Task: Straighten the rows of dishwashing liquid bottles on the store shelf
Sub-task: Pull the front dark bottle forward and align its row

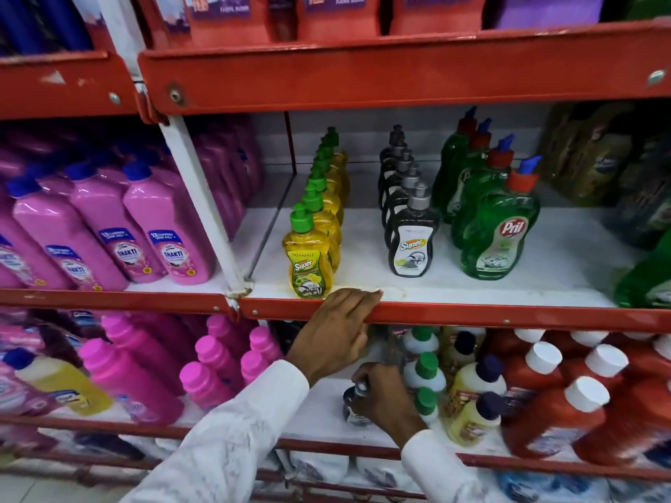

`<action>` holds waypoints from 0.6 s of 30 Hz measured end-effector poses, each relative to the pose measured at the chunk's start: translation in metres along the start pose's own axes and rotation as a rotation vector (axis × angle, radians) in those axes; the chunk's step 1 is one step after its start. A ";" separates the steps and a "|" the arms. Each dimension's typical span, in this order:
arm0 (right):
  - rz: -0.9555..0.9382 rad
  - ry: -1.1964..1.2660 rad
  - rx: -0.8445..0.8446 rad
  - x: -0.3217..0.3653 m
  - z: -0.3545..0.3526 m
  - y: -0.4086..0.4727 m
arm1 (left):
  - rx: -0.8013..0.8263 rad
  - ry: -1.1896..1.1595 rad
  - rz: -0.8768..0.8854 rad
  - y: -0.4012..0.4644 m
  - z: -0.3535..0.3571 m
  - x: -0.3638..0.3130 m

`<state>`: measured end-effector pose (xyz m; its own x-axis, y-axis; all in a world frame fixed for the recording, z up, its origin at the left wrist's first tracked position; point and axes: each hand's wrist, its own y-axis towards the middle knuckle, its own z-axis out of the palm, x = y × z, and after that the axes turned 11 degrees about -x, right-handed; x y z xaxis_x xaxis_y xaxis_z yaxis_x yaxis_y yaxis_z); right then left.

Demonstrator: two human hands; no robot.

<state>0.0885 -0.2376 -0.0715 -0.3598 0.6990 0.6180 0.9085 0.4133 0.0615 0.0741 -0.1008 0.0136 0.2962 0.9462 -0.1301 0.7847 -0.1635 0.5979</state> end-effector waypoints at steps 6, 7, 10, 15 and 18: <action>-0.031 0.122 -0.209 0.046 -0.120 -0.028 | -0.048 -0.031 -0.022 -0.003 0.007 -0.001; -0.026 0.154 -0.244 0.053 -0.144 -0.032 | -0.056 -0.031 -0.025 -0.003 0.008 -0.002; -0.053 0.211 -0.362 0.069 -0.205 -0.036 | -0.086 -0.031 -0.065 -0.005 0.014 -0.006; -0.125 0.218 -0.515 0.083 -0.252 -0.006 | -0.131 -0.007 -0.133 -0.007 0.019 -0.012; -0.163 0.223 -0.538 0.084 -0.254 0.017 | -0.140 0.026 -0.146 -0.007 0.019 -0.015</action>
<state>0.1278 -0.3202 0.1799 -0.5031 0.4878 0.7134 0.8464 0.1112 0.5209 0.0743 -0.1193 -0.0041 0.1695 0.9642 -0.2040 0.7347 0.0144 0.6783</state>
